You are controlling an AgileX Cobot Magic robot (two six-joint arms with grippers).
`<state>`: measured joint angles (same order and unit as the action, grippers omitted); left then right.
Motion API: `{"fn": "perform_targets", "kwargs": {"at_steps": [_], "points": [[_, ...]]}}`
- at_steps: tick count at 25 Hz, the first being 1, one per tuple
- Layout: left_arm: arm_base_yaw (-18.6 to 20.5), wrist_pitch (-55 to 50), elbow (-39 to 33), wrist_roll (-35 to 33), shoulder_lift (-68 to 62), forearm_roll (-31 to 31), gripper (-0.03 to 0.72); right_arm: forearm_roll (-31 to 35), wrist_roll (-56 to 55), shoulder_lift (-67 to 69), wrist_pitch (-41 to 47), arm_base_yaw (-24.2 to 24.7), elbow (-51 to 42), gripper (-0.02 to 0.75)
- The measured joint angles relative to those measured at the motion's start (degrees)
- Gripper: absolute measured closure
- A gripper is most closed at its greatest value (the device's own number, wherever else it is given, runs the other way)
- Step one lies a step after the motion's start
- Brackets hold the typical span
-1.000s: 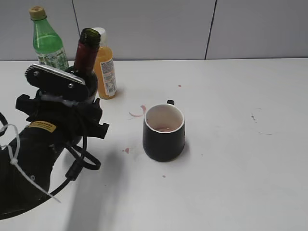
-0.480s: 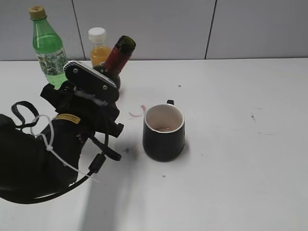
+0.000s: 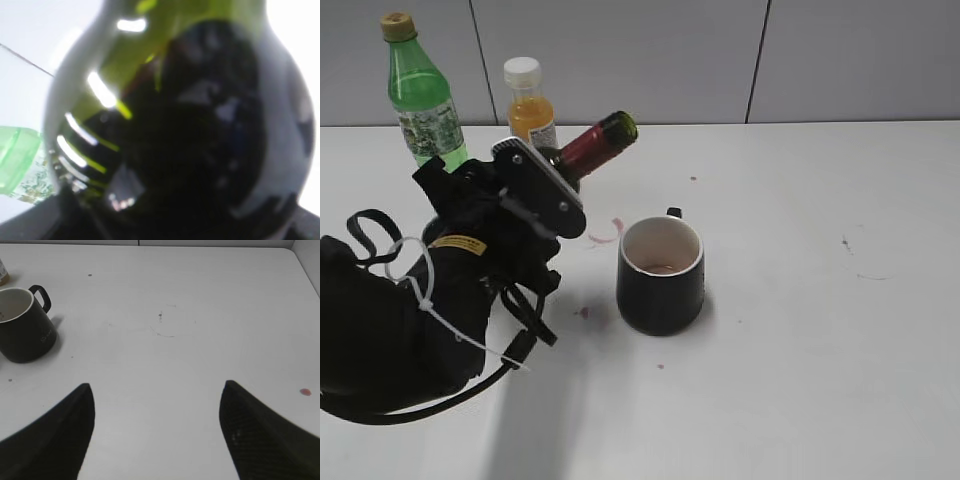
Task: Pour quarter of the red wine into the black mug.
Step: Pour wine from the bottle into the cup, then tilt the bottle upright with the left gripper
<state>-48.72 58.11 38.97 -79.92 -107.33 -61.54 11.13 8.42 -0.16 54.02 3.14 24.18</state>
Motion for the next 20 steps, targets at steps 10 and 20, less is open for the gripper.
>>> {"fn": "perform_targets", "kwargs": {"at_steps": [10,20], "points": [[0.89,0.33,0.0,-10.29,-0.02,-0.69,0.153,0.0,0.05,0.0,0.0,0.0,0.0,0.147],[2.58,0.97,0.57,-19.68,-0.3,0.47,0.153,0.0,0.05,0.0,0.0,0.0,0.0,0.147]]}}
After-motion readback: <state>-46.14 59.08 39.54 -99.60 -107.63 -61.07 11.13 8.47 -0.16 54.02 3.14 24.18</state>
